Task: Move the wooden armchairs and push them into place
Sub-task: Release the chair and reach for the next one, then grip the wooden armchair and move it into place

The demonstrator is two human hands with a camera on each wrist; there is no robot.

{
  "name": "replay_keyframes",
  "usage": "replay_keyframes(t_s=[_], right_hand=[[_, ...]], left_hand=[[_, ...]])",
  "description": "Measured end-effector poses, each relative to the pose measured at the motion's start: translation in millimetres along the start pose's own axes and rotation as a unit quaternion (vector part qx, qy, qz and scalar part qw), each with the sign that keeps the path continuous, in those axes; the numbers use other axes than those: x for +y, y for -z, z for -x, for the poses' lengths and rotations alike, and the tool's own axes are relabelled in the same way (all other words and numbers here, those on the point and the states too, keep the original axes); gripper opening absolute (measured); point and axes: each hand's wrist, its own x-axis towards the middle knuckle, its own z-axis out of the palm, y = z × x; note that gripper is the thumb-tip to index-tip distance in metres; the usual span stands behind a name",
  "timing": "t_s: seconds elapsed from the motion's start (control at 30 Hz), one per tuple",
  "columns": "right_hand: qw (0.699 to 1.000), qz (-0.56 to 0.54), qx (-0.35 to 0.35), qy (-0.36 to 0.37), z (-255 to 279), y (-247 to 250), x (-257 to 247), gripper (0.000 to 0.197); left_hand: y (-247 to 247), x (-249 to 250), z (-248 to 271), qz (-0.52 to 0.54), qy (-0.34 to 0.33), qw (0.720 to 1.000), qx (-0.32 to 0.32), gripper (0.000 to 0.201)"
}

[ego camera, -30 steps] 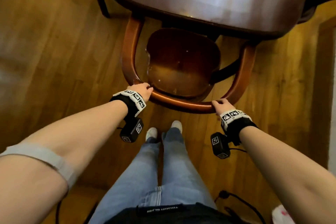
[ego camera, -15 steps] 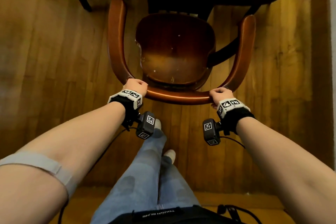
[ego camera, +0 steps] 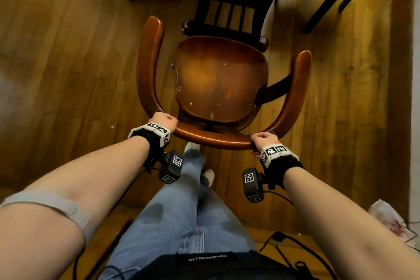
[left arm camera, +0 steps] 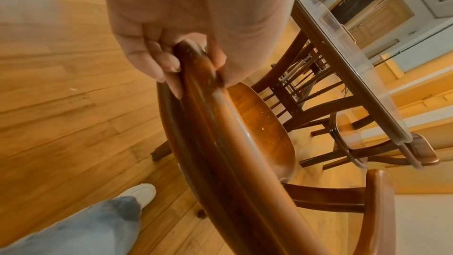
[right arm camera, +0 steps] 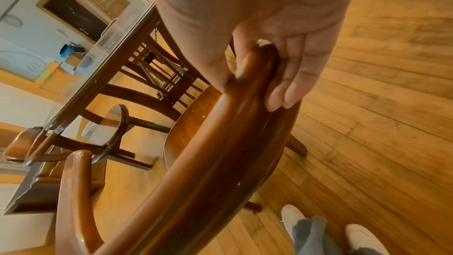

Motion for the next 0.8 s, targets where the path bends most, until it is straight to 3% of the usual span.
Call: replay_keyframes(t_s=[0.13, 0.23, 0.33, 0.43, 0.6, 0.8], right_hand=[[0.999, 0.009, -0.033, -0.002, 17.5, -1.6, 16.0, 0.008], [0.995, 0.073, -0.066, -0.017, 23.6, 6.1, 11.3, 0.015], [0.984, 0.163, -0.073, 0.027, 28.0, 12.4, -11.5, 0.031], [0.977, 0.192, -0.059, 0.072, 39.1, 1.5, -52.8, 0.033], [0.95, 0.253, -0.088, 0.159, 74.6, -57.2, -143.9, 0.035], [0.917, 0.309, -0.095, 0.233, 129.2, -174.7, -256.6, 0.035]], left_hand=[[-2.4, -23.8, 16.5, -0.052, -0.022, 0.998, -0.039, 0.029], [9.8, -29.0, 19.6, -0.103, -0.06, 0.991, -0.062, 0.03], [32.1, -26.5, 18.1, -0.142, -0.096, 0.983, -0.07, 0.032], [59.8, -25.8, 10.1, -0.155, -0.121, 0.979, -0.053, 0.034], [134.3, -42.4, -13.4, -0.166, -0.166, 0.972, -0.009, 0.042], [270.6, -98.5, -66.8, -0.208, -0.162, 0.963, 0.058, 0.049]])
